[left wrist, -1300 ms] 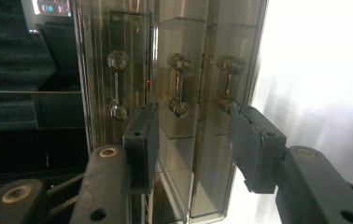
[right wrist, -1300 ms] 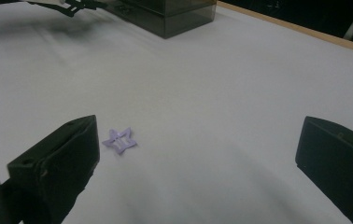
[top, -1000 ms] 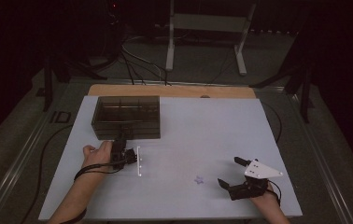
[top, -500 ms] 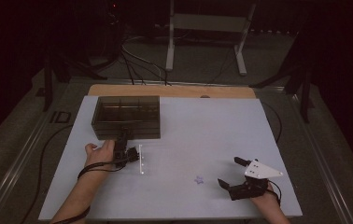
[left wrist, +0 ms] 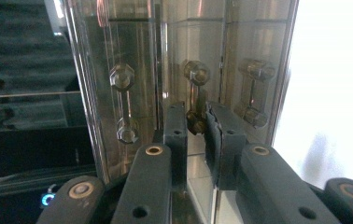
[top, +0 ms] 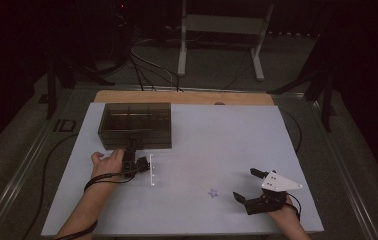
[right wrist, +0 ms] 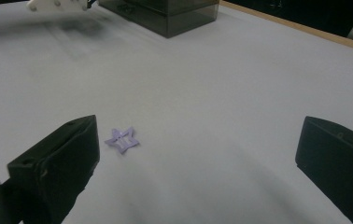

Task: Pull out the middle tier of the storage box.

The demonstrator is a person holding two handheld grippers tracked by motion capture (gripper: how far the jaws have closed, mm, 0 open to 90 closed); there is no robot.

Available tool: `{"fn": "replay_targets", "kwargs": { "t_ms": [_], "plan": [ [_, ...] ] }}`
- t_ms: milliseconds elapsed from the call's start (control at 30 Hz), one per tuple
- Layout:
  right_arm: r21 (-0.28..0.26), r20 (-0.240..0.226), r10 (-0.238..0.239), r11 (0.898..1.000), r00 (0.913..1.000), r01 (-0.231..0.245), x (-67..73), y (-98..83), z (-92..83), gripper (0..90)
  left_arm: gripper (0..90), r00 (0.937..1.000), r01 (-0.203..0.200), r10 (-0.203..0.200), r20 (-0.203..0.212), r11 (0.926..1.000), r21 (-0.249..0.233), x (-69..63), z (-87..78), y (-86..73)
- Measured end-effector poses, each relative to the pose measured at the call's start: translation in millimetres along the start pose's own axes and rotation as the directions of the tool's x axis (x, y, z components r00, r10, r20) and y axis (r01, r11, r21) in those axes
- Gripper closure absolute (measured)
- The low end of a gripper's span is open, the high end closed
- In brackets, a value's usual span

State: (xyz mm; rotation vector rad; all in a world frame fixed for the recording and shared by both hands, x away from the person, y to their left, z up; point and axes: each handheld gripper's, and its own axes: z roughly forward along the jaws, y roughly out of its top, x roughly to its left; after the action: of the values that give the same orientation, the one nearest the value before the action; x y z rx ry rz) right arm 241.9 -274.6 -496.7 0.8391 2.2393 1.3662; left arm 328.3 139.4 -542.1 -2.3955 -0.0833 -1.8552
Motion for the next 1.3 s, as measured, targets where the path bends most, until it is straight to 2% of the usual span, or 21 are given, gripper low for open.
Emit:
{"fn": "replay_targets", "kwargs": {
  "t_ms": [133, 467, 900, 1100, 1233, 1300],
  "plan": [
    [-0.001, -0.001, 0.0, 1.0, 1.0, 0.0, 0.3, 0.0, -0.3, 0.1, 80.3, 1.0, 0.008, -0.008, -0.001, 1.0, -0.003, 0.1, 0.1, 0.0],
    [-0.002, 0.0, 0.002, 1.0, 1.0, -0.002, -0.1, 0.0, -0.3, 0.1, 81.1, 1.0, -0.007, 0.007, 0.005, 0.9998, 0.021, 2.5, -3.9, 1.3],
    [-0.001, 0.0, 0.001, 1.0, 1.0, -0.001, -0.2, 0.2, -0.2, 0.1, 81.2, 0.9999, -0.016, 0.016, -0.001, 0.9999, -0.003, -2.5, -19.3, -1.1],
    [0.0, 0.0, 0.0, 1.0, 1.0, 0.0, -0.4, 0.1, 0.1, 0.1, 81.1, 0.9998, -0.019, 0.019, 0.01, 0.9998, -0.002, -3.2, -24.3, -2.2],
    [0.001, 0.0, -0.002, 1.0, 1.0, 0.002, -0.3, 0.0, 0.3, 0.1, 80.9, 0.9998, 0.002, -0.001, 0.022, 0.9998, -0.019, -2.2, -23.6, -3.5],
    [0.0, -0.001, -0.001, 1.0, 1.0, 0.001, -0.4, 0.0, 0.4, 0.1, 80.7, 0.9992, 0.002, -0.002, 0.04, 1.0, -0.008, 0.1, -24.4, -3.2]
  ]
}}
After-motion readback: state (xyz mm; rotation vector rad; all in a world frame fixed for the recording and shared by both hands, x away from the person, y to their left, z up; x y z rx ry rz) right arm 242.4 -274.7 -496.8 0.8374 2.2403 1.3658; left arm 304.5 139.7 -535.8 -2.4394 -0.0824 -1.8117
